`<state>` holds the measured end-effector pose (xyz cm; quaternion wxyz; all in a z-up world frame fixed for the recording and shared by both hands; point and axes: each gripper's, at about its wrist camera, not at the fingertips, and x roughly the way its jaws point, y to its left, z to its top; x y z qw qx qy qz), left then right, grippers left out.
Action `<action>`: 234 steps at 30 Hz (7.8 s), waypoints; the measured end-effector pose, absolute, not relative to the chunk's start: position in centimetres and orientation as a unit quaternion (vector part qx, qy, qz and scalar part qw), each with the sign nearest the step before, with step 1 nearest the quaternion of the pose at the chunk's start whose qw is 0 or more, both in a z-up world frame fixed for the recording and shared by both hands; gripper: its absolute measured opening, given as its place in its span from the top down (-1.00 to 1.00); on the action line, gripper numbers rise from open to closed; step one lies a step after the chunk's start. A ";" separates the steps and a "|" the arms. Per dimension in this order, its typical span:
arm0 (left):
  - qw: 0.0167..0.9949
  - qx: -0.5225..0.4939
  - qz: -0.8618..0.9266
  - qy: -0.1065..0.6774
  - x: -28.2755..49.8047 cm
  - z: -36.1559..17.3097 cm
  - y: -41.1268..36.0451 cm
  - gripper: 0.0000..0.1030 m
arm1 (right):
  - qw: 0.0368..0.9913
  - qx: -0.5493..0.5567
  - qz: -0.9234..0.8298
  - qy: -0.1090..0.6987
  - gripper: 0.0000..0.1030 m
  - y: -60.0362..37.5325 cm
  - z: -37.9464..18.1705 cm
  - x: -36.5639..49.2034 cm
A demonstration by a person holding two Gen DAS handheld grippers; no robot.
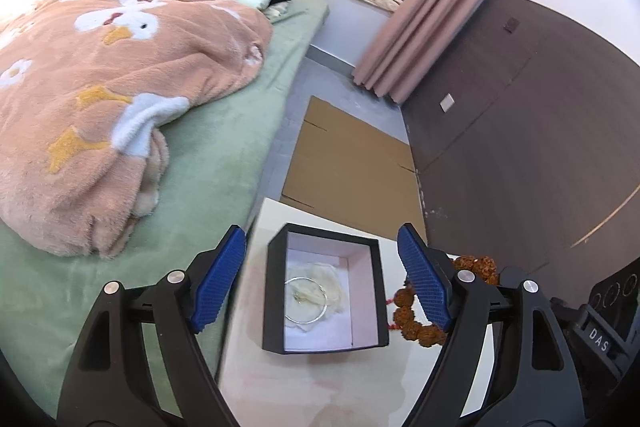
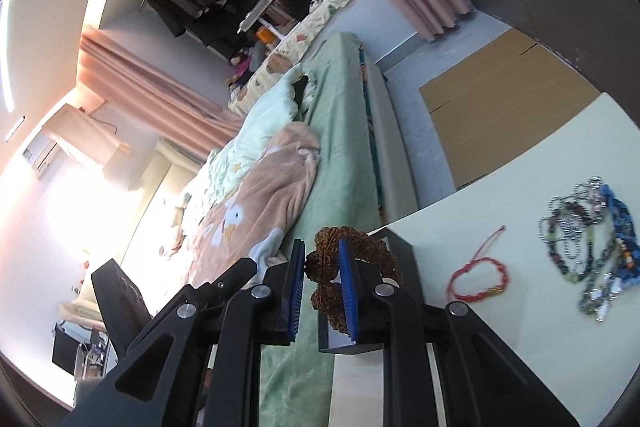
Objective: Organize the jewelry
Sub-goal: 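Drop the white pouch into the black box while the right tool carries the bead bracelet there, then grasp the red string bracelet with the left tool while the right tool grasps the blue braided bracelet, then carry the red bracelet into the box while the right tool drops the blue bracelet in, then move both open tools back to the remaining chains on the table, then grasp the dark bead necklace with the left tool while the right tool grasps a chain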
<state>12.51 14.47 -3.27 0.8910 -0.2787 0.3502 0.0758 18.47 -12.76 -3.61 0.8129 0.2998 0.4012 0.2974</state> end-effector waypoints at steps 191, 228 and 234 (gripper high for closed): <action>0.920 -0.104 -0.021 0.379 16.9 -0.1 -3.7 -0.86 | 0.843 0.241 0.137 0.461 -0.85 -31.9 -5.1 19.0; 0.853 -0.064 -0.050 0.516 22.0 -13.9 -10.9 0.82 | 0.819 0.208 0.089 0.528 -0.17 -32.5 -10.2 21.0; 0.849 -0.104 -0.067 0.514 21.9 -13.5 -9.7 0.83 | 0.797 0.205 0.113 0.557 0.12 -30.5 -12.5 22.4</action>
